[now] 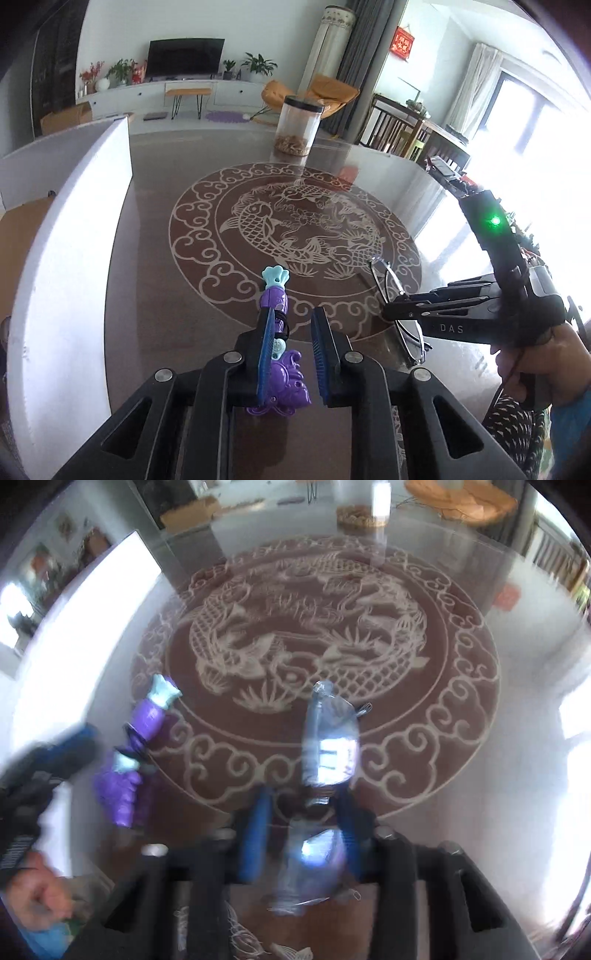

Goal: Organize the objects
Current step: 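Lift the wand with the left tool while the right tool lifts the glasses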

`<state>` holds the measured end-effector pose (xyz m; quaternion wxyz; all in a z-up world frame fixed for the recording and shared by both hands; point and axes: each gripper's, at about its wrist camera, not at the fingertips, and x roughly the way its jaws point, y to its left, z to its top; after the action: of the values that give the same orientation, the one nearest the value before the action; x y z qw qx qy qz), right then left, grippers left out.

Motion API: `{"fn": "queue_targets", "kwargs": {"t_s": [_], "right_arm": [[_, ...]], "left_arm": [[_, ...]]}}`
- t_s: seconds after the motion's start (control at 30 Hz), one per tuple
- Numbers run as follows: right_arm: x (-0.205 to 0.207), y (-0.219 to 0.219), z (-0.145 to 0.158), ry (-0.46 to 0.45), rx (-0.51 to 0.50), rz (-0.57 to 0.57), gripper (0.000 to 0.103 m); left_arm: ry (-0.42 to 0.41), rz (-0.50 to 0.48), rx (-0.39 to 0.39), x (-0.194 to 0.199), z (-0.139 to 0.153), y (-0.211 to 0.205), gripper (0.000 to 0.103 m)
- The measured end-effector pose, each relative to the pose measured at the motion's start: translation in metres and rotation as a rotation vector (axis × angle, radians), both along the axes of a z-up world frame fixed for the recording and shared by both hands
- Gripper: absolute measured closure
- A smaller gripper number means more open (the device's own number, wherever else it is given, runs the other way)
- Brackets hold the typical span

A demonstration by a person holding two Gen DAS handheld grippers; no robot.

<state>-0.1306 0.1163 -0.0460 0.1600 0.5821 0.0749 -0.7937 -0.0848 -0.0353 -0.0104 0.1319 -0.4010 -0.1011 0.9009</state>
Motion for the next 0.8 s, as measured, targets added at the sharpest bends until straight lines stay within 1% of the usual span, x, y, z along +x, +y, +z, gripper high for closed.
{"fn": "queue_targets", "kwargs": {"t_s": [0.03, 0.1, 0.13, 0.2, 0.23, 0.27, 0.3, 0.33, 0.37, 0.4, 0.47, 0.5, 0.53, 0.57, 0.6, 0.63, 0.7, 0.8], "right_arm": [[0.003, 0.002, 0.0, -0.009, -0.024, -0.005, 0.087], [0.01, 0.007, 0.005, 0.021, 0.014, -0.007, 0.087], [0.015, 0.011, 0.008, 0.033, 0.026, -0.009, 0.087], [0.022, 0.02, 0.014, 0.042, 0.017, -0.017, 0.087], [0.027, 0.024, 0.018, 0.05, 0.006, -0.022, 0.087], [0.032, 0.029, 0.021, 0.057, -0.012, -0.026, 0.087], [0.035, 0.034, 0.025, 0.063, -0.036, -0.029, 0.087], [0.039, 0.039, 0.03, 0.068, -0.059, -0.043, 0.087], [0.042, 0.041, 0.035, 0.072, -0.071, -0.048, 0.087], [0.044, 0.043, 0.039, 0.076, -0.088, -0.054, 0.087], [0.049, 0.046, 0.047, 0.084, -0.118, -0.057, 0.087], [0.05, 0.049, 0.048, 0.089, -0.126, -0.056, 0.087], [0.053, 0.05, 0.052, 0.097, -0.13, -0.053, 0.087], [0.056, 0.049, 0.054, 0.103, -0.131, -0.049, 0.087], [0.055, 0.047, 0.056, 0.11, -0.132, -0.046, 0.087], [0.057, 0.048, 0.06, 0.118, -0.135, -0.044, 0.087], [0.06, 0.049, 0.067, 0.128, -0.148, -0.047, 0.087], [0.062, 0.052, 0.077, 0.14, -0.169, -0.054, 0.087]], "left_arm": [[-0.001, -0.01, -0.003, 0.005, 0.0, 0.001, 0.083], [-0.02, -0.029, -0.001, 0.0, 0.0, -0.001, 0.083], [-0.041, -0.044, -0.018, 0.001, -0.002, 0.003, 0.083], [-0.064, -0.039, -0.086, 0.002, -0.004, 0.002, 0.082], [-0.096, -0.04, -0.105, 0.004, -0.008, 0.0, 0.08], [-0.146, -0.039, -0.11, -0.006, -0.015, 0.001, 0.079], [-0.17, -0.038, -0.111, -0.011, -0.019, 0.001, 0.076], [-0.198, -0.035, -0.132, -0.018, -0.024, 0.004, 0.072], [-0.184, -0.019, -0.179, -0.023, -0.023, 0.007, 0.071], [-0.195, -0.015, -0.206, -0.03, -0.026, 0.009, 0.071], [-0.248, -0.03, -0.225, -0.045, -0.035, 0.015, 0.071], [-0.269, -0.024, -0.251, -0.048, -0.038, 0.018, 0.071], [-0.248, -0.023, -0.267, -0.049, -0.037, 0.021, 0.071], [-0.242, -0.034, -0.263, -0.05, -0.038, 0.024, 0.072], [-0.234, -0.045, -0.256, -0.049, -0.039, 0.027, 0.078], [-0.213, -0.052, -0.256, -0.047, -0.04, 0.029, 0.082], [-0.176, -0.049, -0.253, -0.039, -0.041, 0.031, 0.083], [-0.063, -0.018, -0.163, -0.014, -0.02, 0.022, 0.083]]}}
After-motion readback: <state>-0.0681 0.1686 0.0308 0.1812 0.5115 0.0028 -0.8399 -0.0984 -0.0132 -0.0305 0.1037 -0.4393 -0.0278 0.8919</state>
